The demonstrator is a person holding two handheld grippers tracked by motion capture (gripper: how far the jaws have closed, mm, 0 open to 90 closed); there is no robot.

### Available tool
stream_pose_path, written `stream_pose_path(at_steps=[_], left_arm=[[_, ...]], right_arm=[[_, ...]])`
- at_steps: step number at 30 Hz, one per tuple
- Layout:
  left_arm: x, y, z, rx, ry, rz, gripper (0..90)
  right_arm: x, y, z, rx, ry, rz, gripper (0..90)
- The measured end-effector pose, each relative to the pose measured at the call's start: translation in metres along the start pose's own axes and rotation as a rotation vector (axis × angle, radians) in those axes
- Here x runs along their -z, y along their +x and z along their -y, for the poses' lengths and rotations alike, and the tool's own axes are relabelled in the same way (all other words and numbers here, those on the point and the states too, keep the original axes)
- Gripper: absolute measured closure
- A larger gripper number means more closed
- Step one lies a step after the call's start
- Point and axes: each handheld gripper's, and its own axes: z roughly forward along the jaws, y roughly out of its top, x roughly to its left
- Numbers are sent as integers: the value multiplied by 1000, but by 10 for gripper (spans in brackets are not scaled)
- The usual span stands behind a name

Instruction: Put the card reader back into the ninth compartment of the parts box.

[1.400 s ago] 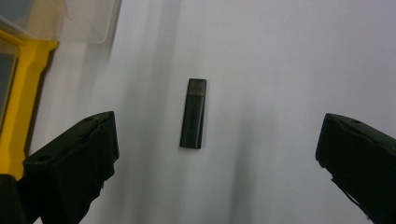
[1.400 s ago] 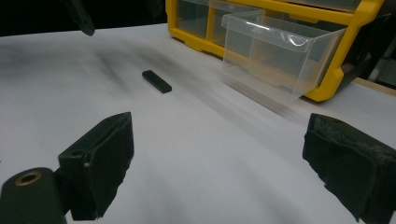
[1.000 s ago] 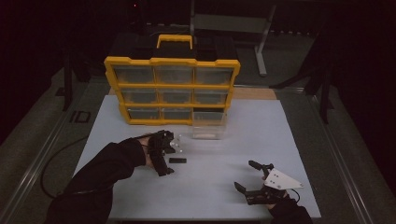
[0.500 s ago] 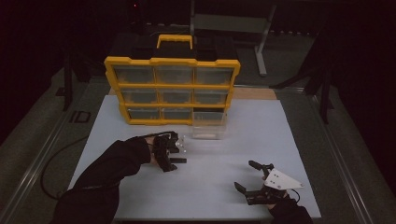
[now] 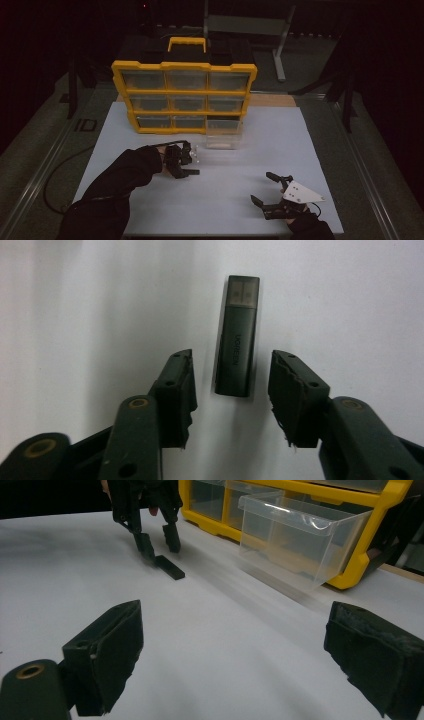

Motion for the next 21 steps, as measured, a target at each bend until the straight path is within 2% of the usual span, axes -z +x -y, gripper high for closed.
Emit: stream_pose_path(at_steps=[6, 10, 21], left_arm=[[-5, 0, -1, -6, 9, 7, 588], [-8, 1, -3, -21, 38, 9, 610], [-9, 2, -1, -3, 18, 54, 720]], right_arm=[[0, 0, 0, 1, 0, 0, 90], [0, 0, 0, 2, 2, 0, 89], [0, 0, 0, -3, -1, 0, 90]])
